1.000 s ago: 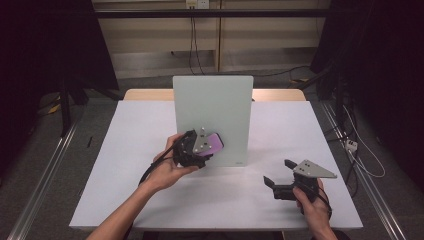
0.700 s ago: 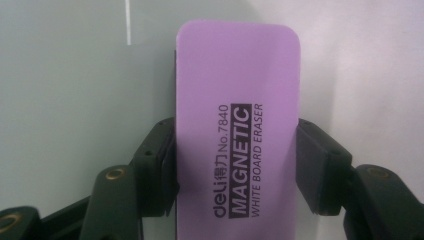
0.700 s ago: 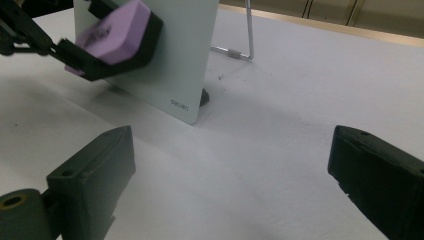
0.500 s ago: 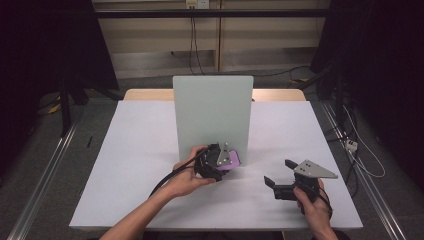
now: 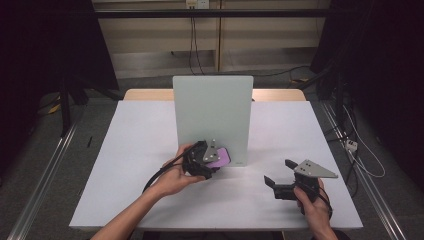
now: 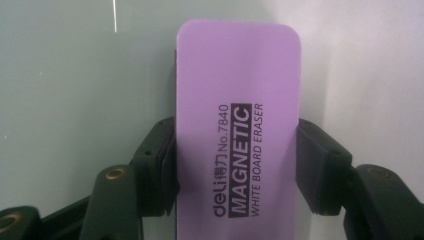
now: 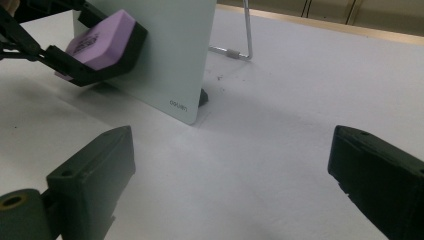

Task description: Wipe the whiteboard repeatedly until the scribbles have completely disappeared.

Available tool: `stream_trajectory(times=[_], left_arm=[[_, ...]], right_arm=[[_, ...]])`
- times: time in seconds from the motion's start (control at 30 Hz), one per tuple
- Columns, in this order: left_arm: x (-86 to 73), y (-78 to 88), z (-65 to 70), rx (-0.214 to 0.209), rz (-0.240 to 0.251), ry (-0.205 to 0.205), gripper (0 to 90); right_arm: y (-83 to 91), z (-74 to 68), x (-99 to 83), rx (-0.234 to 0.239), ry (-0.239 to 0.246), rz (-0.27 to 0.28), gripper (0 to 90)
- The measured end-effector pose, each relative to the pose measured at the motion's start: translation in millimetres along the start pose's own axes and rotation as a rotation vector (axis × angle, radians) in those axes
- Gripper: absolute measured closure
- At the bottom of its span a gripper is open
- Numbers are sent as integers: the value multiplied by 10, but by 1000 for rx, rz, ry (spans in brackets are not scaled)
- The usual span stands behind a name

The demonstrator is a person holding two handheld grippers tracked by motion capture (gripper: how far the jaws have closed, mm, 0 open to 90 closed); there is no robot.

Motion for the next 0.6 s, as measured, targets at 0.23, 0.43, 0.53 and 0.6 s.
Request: stream_trajectory(times=[0.23,0.43,0.53,0.6], left_arm=[[-112,154,-146,9,23,67,410],[-140,219,-159,12,50,122,410],[-142,295,-169,8,60,144,409],[-149,340,-179,12,72,162,409]], right_arm=[[-31,-10,6,-4,0,-10,50],[-23,-3,4,-2,6,-4,49],[-18,-7,4,4,12,-4,50],[-15,-12,4,7,10,-4,49]])
Point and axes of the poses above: each handheld gripper's, and its own axes: y roughly backward along the jaws, x roughly out of its top, z roughly to its right, the point moved 3 cm from there along -y, roughly forward along the jaws, and after that the axes turned 9 degrees about x, right-handed, at the moved point
